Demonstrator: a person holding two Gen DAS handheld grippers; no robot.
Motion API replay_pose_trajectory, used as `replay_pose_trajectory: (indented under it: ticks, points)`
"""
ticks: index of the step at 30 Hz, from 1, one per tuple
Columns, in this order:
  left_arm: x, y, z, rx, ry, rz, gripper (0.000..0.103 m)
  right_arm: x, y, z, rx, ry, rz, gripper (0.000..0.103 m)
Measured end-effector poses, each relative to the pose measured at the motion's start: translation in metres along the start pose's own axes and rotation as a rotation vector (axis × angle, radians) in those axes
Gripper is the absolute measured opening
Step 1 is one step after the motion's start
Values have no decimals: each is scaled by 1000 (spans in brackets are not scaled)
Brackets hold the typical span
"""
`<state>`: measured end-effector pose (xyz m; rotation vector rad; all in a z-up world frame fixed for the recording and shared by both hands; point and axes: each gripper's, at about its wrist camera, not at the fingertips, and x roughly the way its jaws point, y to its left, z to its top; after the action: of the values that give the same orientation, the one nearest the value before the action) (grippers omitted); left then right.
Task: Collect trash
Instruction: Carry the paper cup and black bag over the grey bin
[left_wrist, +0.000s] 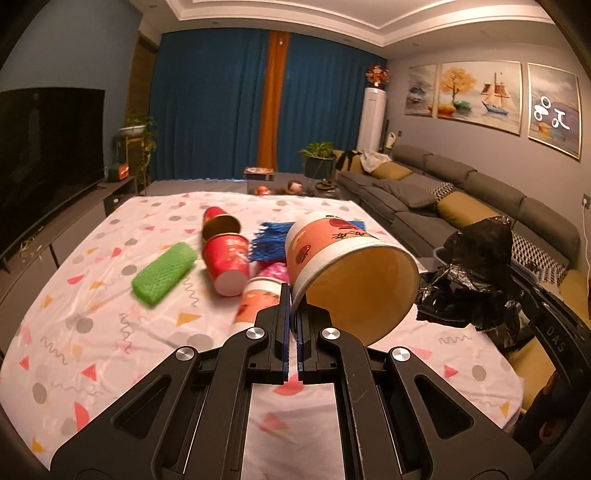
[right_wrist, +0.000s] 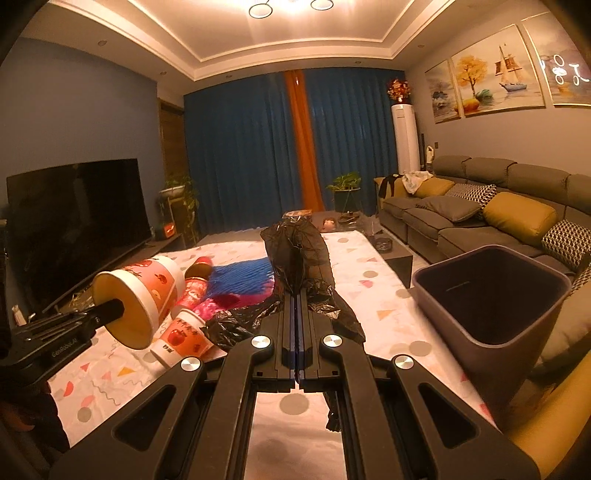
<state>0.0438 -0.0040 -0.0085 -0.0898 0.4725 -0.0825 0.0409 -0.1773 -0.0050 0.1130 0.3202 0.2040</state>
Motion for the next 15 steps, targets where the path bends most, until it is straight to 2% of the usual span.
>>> replay_pose_trajectory:
  ticks: [15]
  points:
    - [23,-54,13,80,-9,-68,2,-9,-27,7,24,-45,-60,2]
